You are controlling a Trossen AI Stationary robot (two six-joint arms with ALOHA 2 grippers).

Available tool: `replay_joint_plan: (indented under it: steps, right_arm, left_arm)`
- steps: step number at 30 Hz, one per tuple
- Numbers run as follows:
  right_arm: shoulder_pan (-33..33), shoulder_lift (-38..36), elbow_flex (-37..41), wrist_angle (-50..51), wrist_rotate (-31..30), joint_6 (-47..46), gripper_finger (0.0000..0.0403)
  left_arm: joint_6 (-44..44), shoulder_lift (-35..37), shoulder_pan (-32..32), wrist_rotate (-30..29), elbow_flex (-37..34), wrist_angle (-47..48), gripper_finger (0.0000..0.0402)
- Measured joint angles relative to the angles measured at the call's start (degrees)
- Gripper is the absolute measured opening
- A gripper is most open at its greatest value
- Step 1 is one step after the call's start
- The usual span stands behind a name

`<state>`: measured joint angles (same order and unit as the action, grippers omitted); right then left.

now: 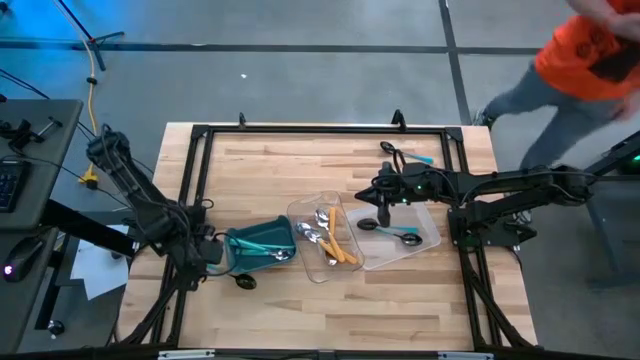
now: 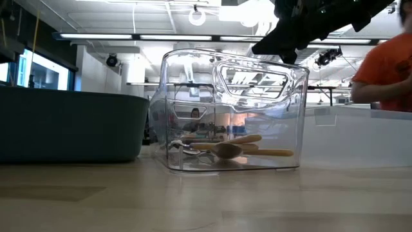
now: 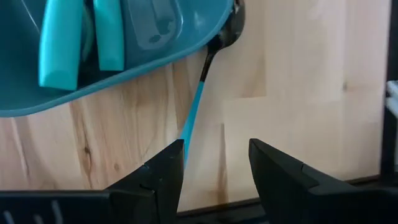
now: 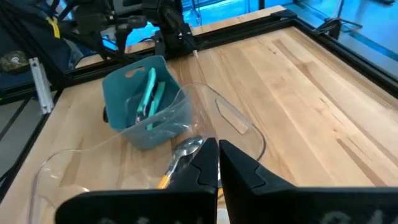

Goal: Sort silverware by color (type)
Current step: Put the blue spoon into the white bin

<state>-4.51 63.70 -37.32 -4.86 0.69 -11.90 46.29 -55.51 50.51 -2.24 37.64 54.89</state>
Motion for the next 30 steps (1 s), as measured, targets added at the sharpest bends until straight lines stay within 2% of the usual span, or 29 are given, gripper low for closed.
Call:
replay_joint_plan:
  steps: [7,30]
  right_arm:
    - [0.0,0.0,-0.02,0.58,-1.66,0.0,0.0]
    - [-0.01,0.0,-0.02,2.12,-1.62,-0.02,0.0]
  left_arm:
    - [0.06,0.02,0.3,-0.19,-2.98,-2.49,0.0168]
    - [-0.42,0.02,0.28,-0.17,-3.01,-2.47,0.0168]
